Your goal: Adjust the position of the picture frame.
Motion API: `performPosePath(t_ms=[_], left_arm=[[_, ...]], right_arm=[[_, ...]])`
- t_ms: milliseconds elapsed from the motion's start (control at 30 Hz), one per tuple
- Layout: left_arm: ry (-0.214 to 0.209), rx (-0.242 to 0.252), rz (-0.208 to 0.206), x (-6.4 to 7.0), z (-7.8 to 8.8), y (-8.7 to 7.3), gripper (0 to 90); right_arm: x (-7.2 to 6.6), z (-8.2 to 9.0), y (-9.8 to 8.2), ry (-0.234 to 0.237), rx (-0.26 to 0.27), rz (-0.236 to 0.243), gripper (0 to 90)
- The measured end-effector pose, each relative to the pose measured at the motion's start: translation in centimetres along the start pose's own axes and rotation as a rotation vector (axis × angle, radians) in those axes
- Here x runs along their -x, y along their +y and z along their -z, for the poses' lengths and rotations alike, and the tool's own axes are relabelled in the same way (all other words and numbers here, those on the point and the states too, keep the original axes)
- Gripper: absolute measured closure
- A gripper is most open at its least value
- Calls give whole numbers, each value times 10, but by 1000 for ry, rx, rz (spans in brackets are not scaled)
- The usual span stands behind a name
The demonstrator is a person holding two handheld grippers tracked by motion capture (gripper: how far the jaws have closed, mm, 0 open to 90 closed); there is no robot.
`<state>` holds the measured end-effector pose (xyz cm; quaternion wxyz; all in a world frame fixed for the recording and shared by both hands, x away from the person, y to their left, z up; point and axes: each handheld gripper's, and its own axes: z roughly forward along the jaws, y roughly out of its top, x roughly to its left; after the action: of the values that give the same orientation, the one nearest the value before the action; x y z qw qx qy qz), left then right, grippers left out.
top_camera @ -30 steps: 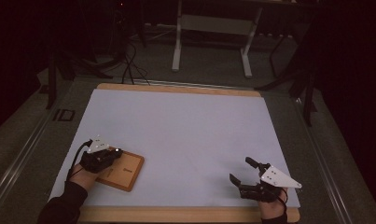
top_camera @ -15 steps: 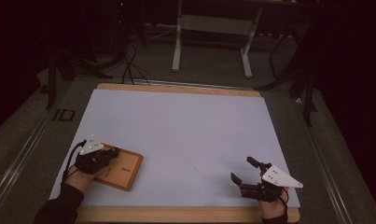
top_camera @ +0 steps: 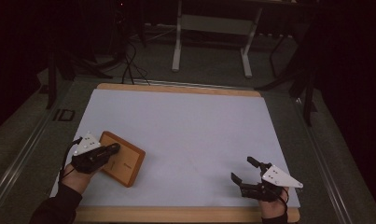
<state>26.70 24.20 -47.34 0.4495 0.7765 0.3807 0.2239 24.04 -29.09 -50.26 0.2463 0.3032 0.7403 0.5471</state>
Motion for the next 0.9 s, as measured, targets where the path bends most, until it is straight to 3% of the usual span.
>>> performPosePath(t_ms=[333, 667, 900], left_arm=[[-67, 44, -72, 25, -7, 39, 852], [-141, 59, -129, 53, -34, 73, 852], [-188, 38, -164, 73, -54, 84, 852]], right_arm=[[0, 0, 0, 2, 1, -4, 138], [2, 2, 1, 0, 11, -6, 138], [3, 4, 2, -2, 21, -7, 138]])
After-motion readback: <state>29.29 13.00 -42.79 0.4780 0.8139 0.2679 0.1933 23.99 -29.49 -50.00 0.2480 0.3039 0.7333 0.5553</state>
